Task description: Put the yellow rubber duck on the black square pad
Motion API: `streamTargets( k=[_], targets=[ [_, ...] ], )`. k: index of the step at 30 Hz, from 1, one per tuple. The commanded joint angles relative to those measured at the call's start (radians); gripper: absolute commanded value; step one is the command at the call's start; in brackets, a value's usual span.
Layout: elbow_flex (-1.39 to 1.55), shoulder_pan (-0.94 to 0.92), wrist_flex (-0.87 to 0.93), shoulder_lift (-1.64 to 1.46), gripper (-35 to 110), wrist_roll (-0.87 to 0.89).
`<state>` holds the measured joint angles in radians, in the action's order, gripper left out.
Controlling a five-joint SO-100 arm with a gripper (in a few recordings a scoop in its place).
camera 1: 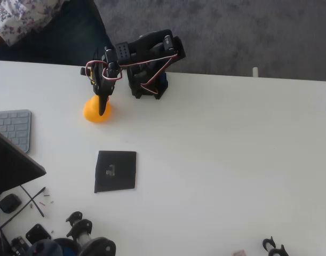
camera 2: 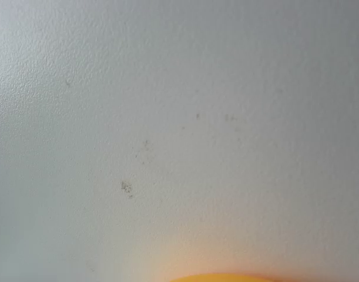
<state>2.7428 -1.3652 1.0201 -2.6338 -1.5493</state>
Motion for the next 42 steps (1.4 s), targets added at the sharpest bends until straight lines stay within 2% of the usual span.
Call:
streamTargets(
  k=[1,6,14,17,32,42],
  targets=[
    [0.012,-0.018,0.008,-0.009,47,-0.011],
    [0.012,-0.021,0.008,-0.009,44,-0.011],
    [0.012,-0.023,0.008,-0.009,17,-0.009],
    [0.012,-0.023,0.008,-0.009,11,-0.009],
    [-0.014,-0.008,0.02,-0.026,11,0.003],
    [-0.189,0.031,0.021,-0.026,11,0.015]
  ],
)
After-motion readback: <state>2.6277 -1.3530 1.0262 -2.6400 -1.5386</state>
